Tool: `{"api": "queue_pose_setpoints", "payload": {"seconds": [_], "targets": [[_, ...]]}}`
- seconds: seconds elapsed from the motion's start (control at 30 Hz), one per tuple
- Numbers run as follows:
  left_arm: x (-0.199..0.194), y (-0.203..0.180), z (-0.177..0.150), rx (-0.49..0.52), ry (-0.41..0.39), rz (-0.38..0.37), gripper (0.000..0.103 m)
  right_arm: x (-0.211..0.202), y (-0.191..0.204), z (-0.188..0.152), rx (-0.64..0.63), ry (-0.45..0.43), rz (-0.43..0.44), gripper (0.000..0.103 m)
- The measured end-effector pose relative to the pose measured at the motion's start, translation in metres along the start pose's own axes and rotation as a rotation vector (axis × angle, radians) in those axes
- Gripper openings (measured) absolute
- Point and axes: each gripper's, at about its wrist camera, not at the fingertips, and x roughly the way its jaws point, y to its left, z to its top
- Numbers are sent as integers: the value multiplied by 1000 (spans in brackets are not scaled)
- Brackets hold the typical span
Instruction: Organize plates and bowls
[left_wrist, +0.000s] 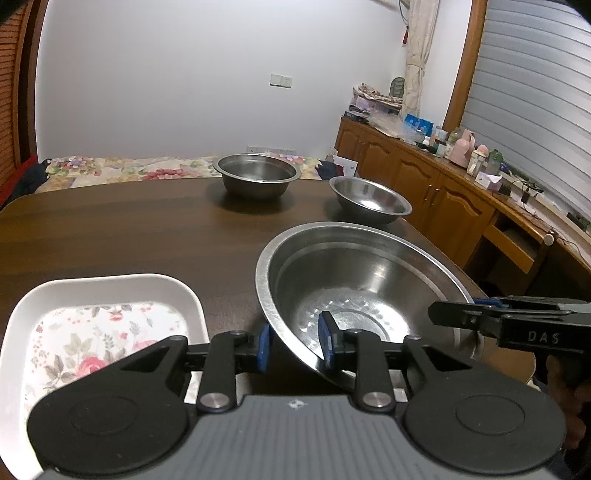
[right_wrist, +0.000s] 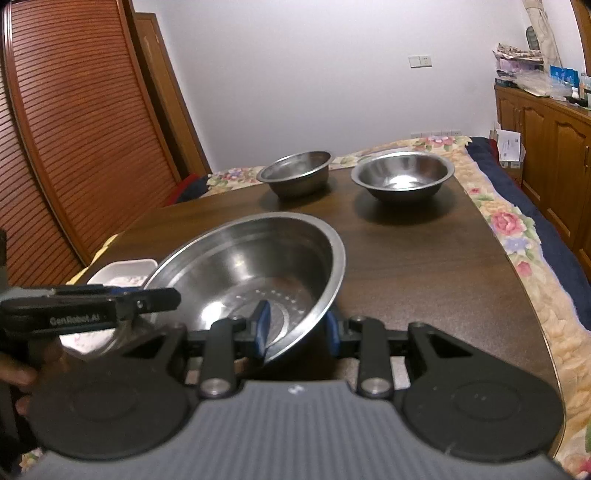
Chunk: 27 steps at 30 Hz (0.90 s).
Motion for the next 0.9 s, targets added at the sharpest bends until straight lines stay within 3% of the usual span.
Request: {"api": "queue_pose_setpoints", "payload": {"seconds": [0.37,0.6,0.9], "targets": [[-11,8,11,1,-41,19,50,-19,-1,17,-43,-28,-19,38],[-27,11,24,4,-74,38,50,-38,3,39,-77,-79,-39,38],[-47,6,64,52,-117,67,51,-64,12,85,-130,-173,-19,38]]}}
